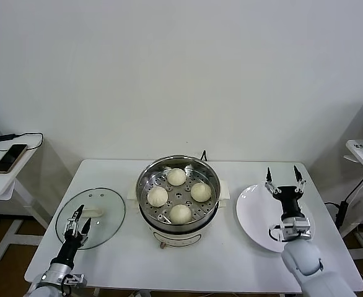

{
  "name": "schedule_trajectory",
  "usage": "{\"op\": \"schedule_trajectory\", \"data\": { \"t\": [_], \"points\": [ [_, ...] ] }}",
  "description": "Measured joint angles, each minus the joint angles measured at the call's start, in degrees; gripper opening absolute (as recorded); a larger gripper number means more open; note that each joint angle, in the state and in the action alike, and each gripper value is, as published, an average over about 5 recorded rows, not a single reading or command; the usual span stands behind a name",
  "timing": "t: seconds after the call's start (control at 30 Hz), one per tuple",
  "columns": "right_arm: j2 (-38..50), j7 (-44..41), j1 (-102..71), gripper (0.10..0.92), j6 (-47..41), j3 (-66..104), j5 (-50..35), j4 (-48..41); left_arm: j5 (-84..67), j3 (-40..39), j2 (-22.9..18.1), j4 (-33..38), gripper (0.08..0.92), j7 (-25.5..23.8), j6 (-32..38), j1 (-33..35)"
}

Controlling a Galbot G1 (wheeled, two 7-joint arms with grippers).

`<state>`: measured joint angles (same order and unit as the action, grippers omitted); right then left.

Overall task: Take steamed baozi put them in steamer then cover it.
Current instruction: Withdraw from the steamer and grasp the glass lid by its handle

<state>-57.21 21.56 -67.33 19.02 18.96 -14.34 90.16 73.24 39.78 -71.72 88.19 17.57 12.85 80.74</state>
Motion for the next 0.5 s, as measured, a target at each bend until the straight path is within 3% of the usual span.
{"op": "schedule_trajectory", "data": {
  "t": [0.5],
  "points": [
    [-3.4,-0.7,-4.3,0.823,0.9,2.0,3.0,0.0,4.4,-1.0,-0.5,-8.1,0.823,1.7,-1.4,-7.2]
  ]
}}
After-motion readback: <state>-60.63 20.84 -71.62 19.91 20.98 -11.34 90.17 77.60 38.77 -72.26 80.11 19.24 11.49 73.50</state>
